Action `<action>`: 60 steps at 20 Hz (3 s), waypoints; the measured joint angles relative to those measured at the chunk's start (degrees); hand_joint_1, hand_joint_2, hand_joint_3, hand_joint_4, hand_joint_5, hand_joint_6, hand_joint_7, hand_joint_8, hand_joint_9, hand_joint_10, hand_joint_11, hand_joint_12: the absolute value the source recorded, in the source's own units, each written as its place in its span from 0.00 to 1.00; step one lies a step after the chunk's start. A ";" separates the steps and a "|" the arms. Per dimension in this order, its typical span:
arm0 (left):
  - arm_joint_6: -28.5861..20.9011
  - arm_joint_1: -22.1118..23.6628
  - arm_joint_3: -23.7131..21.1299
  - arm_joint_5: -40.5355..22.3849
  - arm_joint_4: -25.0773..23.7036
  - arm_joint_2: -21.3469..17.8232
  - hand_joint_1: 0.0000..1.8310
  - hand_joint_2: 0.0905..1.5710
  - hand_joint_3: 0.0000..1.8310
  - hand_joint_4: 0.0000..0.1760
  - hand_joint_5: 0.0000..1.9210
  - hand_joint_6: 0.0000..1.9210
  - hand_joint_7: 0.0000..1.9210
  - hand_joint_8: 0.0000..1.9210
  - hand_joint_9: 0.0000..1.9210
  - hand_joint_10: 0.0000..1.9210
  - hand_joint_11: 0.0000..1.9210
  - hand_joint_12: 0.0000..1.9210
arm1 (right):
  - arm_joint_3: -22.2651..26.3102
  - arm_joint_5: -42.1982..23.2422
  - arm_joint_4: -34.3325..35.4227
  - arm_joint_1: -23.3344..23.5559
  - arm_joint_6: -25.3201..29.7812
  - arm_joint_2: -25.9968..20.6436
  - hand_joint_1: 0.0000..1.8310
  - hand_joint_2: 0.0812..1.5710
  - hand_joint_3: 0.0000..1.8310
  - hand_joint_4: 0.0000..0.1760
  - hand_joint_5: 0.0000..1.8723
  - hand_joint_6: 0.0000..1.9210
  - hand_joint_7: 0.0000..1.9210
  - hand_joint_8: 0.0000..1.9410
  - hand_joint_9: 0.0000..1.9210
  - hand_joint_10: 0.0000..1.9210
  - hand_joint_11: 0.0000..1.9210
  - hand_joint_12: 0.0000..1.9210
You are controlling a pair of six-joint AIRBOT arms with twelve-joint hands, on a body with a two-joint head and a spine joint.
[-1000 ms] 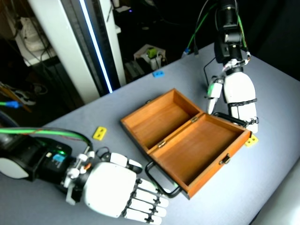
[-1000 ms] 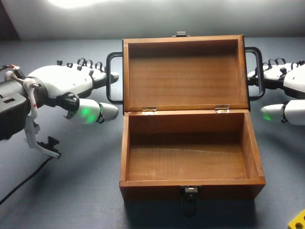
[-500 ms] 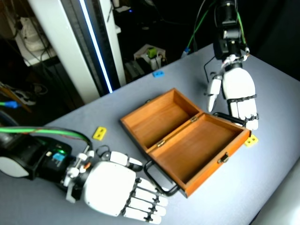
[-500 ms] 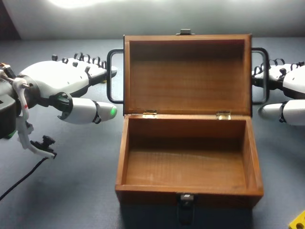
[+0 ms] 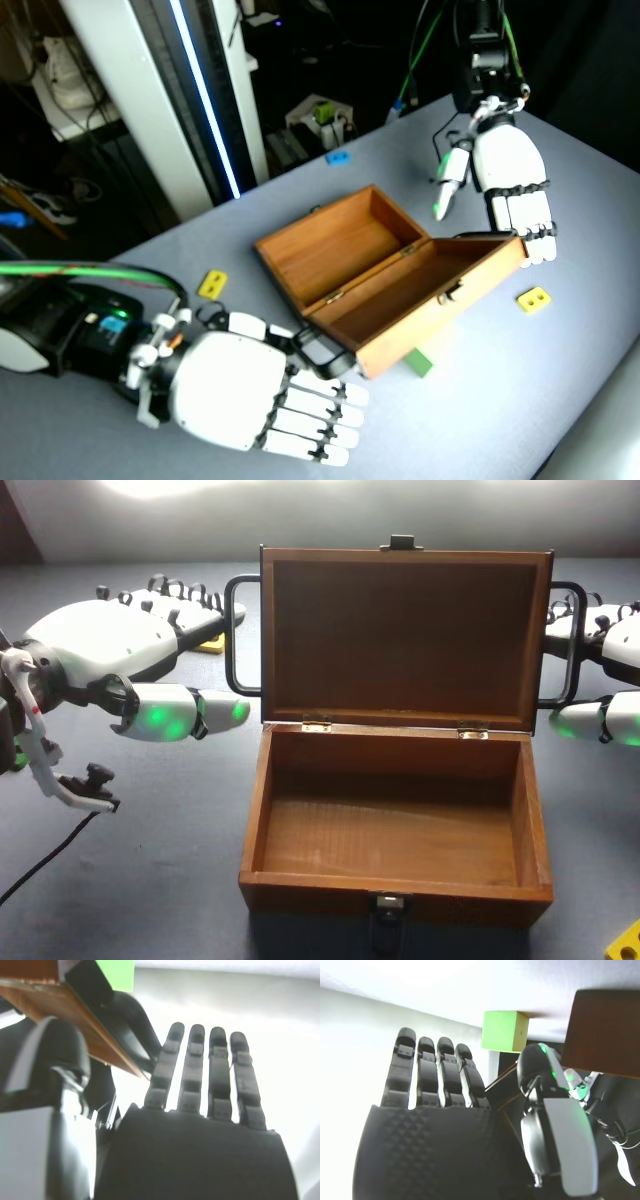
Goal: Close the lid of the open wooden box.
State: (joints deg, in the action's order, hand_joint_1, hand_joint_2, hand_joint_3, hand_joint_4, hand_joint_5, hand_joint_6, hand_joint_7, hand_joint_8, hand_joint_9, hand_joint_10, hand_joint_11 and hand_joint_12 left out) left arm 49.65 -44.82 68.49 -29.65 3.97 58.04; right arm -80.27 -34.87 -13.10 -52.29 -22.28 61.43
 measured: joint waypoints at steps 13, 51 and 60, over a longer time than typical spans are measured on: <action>-0.09 -2.69 -3.13 -4.59 0.07 -2.60 0.00 0.88 0.01 0.00 0.00 0.00 0.00 0.00 0.01 0.00 0.01 0.01 | 4.96 -3.72 -2.71 0.00 0.20 -4.92 0.40 0.62 0.00 0.00 0.00 0.00 0.00 0.00 0.00 0.00 0.05 0.01; -1.25 -16.13 -12.50 -22.36 7.04 -9.31 0.00 0.91 0.00 0.00 0.05 0.00 0.03 0.00 0.03 0.00 0.03 0.02 | 18.82 -22.38 -28.24 -0.35 11.02 -11.10 0.40 0.75 0.01 0.00 0.00 0.00 0.00 0.00 0.00 0.00 0.00 0.00; -1.79 -18.84 -13.33 -23.30 9.03 -9.20 0.00 0.92 0.00 0.00 0.05 0.00 0.03 0.01 0.04 0.01 0.05 0.03 | 17.77 -23.12 -21.51 -1.42 11.87 -10.49 0.23 0.81 0.00 0.22 0.00 0.00 0.00 0.00 0.00 0.00 0.00 0.00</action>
State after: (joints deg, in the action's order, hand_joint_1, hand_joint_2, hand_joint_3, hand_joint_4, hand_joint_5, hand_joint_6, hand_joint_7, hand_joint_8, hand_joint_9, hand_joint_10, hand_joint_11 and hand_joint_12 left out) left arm 47.86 -63.66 55.16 -52.95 12.99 48.84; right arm -62.50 -58.00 -34.61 -53.71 -10.41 50.94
